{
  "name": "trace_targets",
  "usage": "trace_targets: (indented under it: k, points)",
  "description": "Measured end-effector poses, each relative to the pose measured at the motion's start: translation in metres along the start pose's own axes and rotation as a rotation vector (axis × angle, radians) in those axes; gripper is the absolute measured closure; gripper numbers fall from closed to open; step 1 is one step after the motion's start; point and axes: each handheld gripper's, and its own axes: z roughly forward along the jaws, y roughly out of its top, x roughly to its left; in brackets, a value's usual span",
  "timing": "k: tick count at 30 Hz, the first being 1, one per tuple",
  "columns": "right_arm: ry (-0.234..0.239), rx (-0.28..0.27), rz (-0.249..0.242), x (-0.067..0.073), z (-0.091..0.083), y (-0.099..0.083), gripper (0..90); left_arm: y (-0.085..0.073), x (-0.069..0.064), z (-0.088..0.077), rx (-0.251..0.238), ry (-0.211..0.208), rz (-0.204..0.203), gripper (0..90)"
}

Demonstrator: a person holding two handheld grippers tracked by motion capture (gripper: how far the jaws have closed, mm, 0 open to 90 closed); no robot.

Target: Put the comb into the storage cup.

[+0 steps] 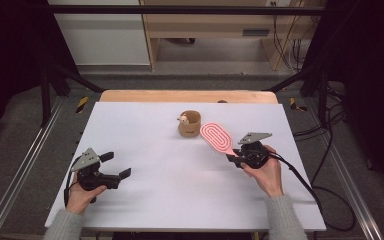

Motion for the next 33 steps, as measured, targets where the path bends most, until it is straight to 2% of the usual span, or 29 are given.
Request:
trace_targets:
  k: [12,33]
  points:
    - [0.019,-0.059,0.013,0.004,-0.002,0.001,69.1,0.001,-0.003,0.001,-0.001,-0.005,-0.003,2.6]
    - [0.046,-0.102,0.011,0.011,0.0,-0.001,69.2,0.007,-0.014,0.006,-0.01,-0.018,-0.013,2.6]
